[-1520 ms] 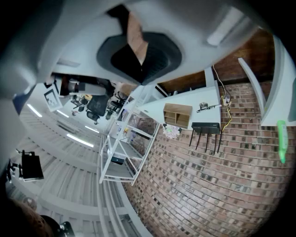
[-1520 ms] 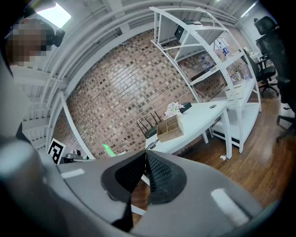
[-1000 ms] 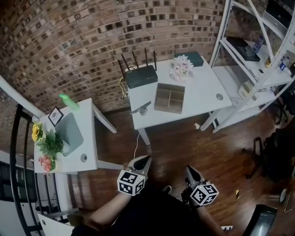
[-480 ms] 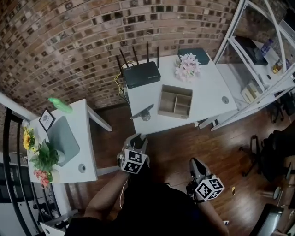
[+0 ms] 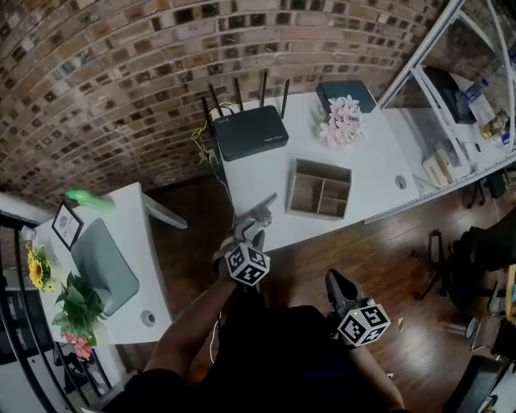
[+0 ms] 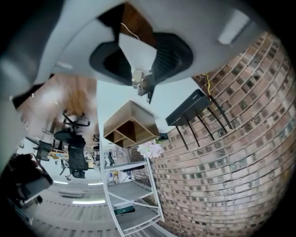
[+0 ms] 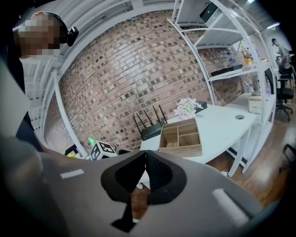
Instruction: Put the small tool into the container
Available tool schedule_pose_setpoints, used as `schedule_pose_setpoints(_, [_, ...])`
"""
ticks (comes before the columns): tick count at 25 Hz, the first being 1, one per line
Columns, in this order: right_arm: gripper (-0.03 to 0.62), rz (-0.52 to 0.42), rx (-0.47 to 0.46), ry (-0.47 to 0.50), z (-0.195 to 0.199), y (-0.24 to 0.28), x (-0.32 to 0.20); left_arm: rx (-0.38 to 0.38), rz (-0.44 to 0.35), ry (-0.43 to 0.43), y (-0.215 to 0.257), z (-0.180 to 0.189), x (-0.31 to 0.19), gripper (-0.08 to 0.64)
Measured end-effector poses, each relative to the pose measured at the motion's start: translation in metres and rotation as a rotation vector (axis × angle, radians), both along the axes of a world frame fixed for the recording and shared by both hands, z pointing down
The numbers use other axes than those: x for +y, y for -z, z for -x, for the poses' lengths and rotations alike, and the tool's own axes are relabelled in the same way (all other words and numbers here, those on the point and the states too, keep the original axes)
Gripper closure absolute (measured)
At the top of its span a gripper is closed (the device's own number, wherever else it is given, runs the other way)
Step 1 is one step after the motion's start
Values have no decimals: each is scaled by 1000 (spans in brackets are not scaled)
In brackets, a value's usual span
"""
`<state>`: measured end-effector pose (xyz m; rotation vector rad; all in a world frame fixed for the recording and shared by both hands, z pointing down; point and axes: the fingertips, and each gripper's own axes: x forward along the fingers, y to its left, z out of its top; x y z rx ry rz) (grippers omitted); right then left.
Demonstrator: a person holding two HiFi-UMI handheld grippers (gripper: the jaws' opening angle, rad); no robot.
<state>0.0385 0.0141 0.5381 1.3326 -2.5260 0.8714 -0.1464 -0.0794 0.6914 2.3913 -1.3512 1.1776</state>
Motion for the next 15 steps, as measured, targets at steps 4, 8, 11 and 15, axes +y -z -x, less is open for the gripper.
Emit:
schedule_pose_setpoints(4, [581,20,3,-11,2,-2,-14,-10,18,-19,-8,-1,-12,419])
schedule_pose_setpoints(8, [581,36,-24,-6,-6,-8,-30,-72,32,-42,-14,-6,-21,419])
schedule_pose_setpoints(11, [581,39,-51,-1,-17,-8,-41,-149,33,-73,-16,-14,-22,419])
schedule_pose_setpoints(15, [581,18,-80,17,-29,-4,-56,-226,65,-80,-25,-20,-25,419])
